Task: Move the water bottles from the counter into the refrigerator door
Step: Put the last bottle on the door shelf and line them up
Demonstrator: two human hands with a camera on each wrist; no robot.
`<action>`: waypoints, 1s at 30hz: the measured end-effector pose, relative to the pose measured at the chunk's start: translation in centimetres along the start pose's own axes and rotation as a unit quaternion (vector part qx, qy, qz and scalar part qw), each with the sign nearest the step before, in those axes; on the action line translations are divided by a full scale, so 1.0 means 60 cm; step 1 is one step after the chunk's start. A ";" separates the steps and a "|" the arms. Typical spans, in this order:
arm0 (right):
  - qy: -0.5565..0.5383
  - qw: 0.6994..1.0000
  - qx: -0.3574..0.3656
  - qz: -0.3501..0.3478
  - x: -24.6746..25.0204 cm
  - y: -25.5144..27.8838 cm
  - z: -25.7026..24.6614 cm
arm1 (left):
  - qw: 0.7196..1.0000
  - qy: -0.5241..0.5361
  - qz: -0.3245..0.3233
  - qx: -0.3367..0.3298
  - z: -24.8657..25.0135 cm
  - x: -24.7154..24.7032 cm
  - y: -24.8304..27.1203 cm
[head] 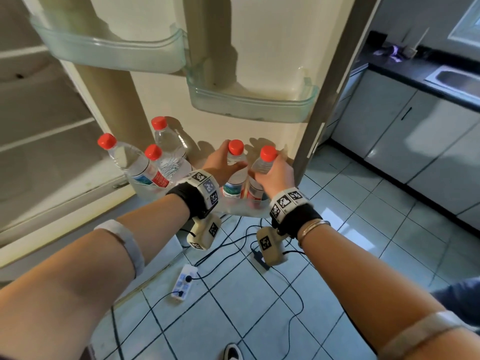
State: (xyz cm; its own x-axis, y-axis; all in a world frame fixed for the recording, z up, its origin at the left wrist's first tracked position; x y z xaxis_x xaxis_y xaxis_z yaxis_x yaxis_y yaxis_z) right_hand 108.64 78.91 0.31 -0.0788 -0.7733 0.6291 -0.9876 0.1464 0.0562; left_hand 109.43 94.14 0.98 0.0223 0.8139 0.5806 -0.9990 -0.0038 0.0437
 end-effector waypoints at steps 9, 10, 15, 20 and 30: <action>-0.010 0.999 0.050 0.002 0.011 -0.010 -0.026 | 1.000 -0.010 -0.018 0.007 0.001 -0.003 -0.008; -0.014 0.997 0.068 0.013 0.018 -0.007 -0.038 | 1.000 -0.009 -0.019 0.007 0.001 -0.001 -0.007; 0.017 0.985 0.162 0.058 0.032 0.010 -0.115 | 0.999 0.012 -0.029 0.000 -0.011 0.022 0.002; 0.031 0.976 0.197 0.089 0.006 0.045 -0.172 | 0.997 -0.069 0.012 -0.037 -0.028 0.102 0.018; 0.029 0.981 0.176 0.069 -0.114 0.071 -0.225 | 0.991 -0.131 -0.041 0.002 -0.142 0.205 0.060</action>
State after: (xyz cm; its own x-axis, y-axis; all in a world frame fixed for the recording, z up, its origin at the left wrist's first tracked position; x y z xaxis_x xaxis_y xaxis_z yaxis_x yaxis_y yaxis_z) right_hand 106.79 93.12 6.71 -0.2181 -0.7235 0.6550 -0.9542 0.0174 -0.2985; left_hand 105.79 109.08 1.38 0.1129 0.6325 0.7663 -0.9933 0.0537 0.1020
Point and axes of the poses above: each hand's wrist, its own y-axis away from the middle knuckle, its own x-axis out of the back of the hand, z = x × y, the point moved 10 cm from there along -y, towards the middle knuckle, and after that the axes turned 2 degrees about -x, right-handed, at the moved point
